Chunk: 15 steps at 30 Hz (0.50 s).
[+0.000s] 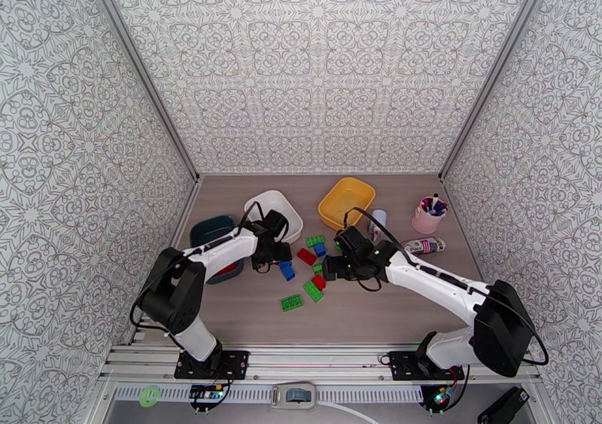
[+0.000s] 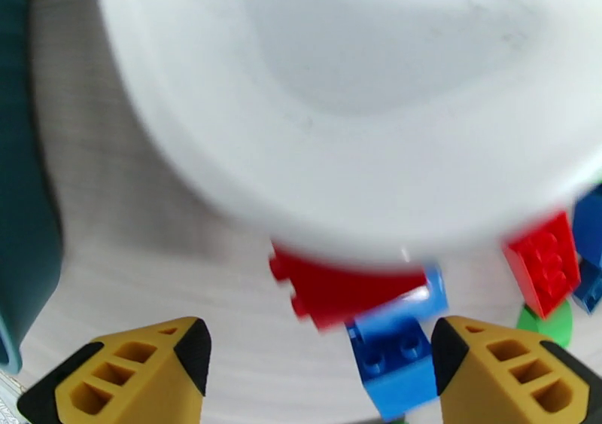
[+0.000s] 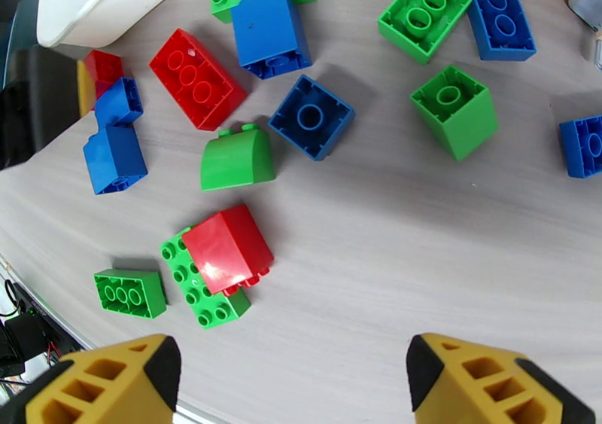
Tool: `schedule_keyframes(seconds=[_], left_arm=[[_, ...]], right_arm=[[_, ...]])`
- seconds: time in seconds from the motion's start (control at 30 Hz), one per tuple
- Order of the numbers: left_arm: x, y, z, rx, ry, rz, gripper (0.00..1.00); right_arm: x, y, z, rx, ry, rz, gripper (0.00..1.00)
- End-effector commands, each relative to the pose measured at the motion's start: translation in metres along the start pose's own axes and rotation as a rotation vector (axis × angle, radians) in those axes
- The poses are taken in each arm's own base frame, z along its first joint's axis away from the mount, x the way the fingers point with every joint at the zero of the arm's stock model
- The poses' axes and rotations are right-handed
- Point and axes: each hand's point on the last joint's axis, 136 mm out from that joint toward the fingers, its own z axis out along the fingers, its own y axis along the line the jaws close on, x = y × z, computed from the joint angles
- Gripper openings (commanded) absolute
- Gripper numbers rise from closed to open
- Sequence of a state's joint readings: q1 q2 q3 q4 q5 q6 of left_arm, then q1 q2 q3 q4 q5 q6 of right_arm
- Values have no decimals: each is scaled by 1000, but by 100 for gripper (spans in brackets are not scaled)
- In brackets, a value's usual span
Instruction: Sort the legos into containers by color
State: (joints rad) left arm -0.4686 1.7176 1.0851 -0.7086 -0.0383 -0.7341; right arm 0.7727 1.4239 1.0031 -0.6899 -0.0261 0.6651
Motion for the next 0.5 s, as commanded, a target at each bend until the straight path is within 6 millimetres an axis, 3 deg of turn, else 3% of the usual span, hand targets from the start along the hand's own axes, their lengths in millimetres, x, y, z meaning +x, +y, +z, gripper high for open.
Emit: schedule_keyframes(seconds=[0.0, 0.23, 0.47], left_arm=[[-19, -10, 4, 49, -18, -38, 82], [-19, -12, 20, 30, 14, -25, 78], [-19, -19, 18, 39, 6, -8, 66]], right_arm=[[1, -8, -3, 21, -6, 8, 83], [0, -12, -3, 24, -8, 14, 83], [-1, -11, 1, 19, 2, 16, 83]])
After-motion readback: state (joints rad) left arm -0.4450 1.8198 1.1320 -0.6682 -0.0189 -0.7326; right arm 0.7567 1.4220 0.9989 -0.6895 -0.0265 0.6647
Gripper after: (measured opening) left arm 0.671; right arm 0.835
